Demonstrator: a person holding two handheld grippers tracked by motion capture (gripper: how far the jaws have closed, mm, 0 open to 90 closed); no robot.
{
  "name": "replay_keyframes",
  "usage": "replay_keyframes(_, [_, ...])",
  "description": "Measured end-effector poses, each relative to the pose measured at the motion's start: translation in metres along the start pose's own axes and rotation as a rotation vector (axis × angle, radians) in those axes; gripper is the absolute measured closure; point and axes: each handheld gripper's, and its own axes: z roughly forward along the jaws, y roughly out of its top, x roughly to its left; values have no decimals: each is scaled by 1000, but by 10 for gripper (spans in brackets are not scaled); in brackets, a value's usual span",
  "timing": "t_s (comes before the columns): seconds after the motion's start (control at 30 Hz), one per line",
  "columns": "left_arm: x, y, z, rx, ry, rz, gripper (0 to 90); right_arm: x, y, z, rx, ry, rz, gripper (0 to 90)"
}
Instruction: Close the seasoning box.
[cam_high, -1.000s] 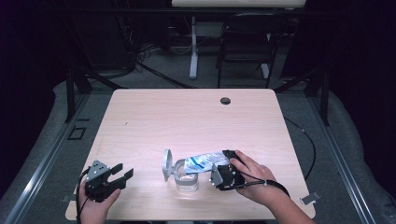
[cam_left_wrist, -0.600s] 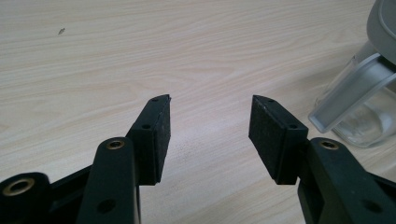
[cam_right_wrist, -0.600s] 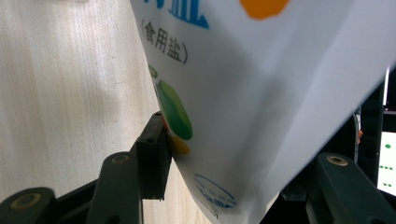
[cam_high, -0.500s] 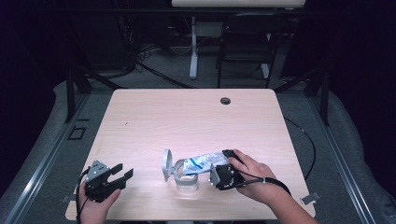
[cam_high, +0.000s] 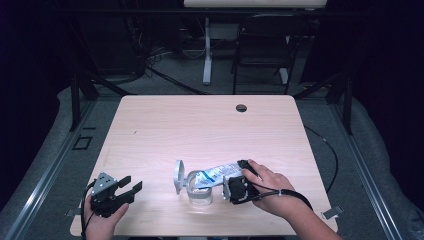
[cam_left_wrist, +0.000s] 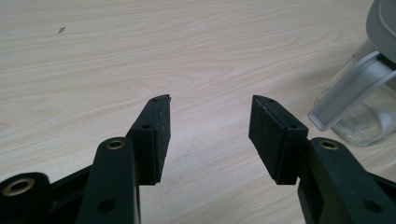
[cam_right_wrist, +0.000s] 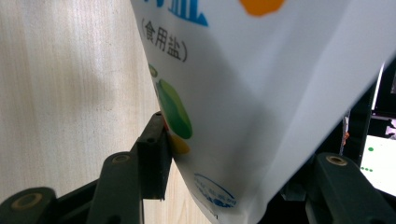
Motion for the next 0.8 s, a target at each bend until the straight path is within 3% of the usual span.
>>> replay_keyframes(0.43, [0, 0, 0, 1, -2, 2, 489, 0, 2, 0, 24, -6, -13, 471])
replay_keyframes(0.8, [0, 1, 1, -1, -1, 1, 489, -1, 5, 0, 46, -26, -52, 473])
